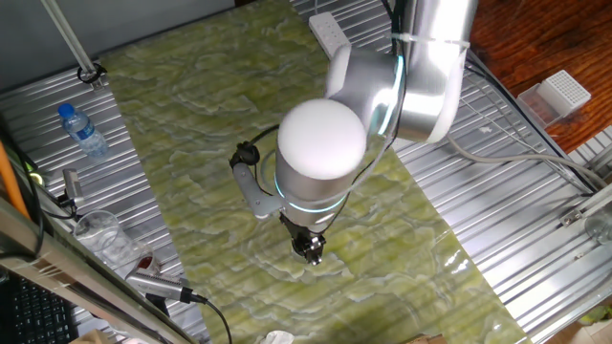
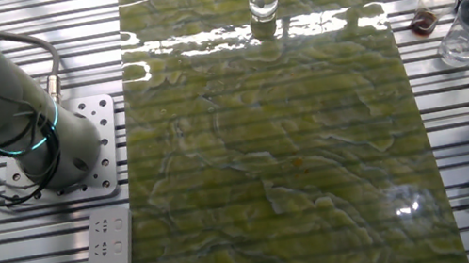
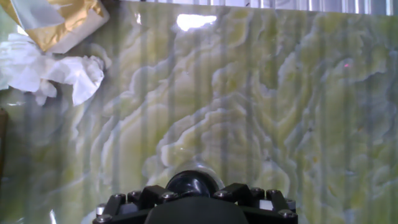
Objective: Screw the lid onto the jar
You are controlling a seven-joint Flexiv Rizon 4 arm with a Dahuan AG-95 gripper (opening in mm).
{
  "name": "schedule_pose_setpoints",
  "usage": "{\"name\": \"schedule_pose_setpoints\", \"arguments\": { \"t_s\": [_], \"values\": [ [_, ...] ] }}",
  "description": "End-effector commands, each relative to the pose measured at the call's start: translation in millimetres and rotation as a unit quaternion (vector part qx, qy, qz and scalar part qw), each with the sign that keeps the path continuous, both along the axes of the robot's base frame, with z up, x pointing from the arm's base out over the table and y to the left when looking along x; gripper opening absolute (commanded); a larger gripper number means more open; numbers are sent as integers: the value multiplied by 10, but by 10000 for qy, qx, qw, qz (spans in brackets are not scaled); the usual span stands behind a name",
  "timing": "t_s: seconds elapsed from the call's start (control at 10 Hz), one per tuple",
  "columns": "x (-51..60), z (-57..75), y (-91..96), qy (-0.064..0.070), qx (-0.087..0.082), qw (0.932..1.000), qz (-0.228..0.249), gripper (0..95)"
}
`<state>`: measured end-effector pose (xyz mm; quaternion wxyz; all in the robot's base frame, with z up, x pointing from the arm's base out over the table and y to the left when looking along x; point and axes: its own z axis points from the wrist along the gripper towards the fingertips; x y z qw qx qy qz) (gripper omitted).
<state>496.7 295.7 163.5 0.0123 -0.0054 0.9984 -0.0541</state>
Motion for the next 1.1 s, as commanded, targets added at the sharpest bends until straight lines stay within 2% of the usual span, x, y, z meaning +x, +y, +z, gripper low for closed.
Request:
{"name": "schedule_pose_setpoints", "arguments": {
  "t_s": [0.1,0.2,0.3,0.5,0.6,0.7,0.8,1.1],
  "values": [
    [-11,9,-26,-157,-42,9994,308,760],
    [-11,9,-26,-187,-30,9989,431,760],
    [-11,9,-26,-192,74,9978,636,760],
    [-11,9,-26,-51,186,9969,767,760],
    [-11,9,-26,-45,247,9962,835,760],
    [-11,9,-26,-93,293,9950,951,760],
    [-11,9,-26,-89,307,9937,1076,950],
    [-11,9,-26,-32,351,9941,1026,950]
  ]
}}
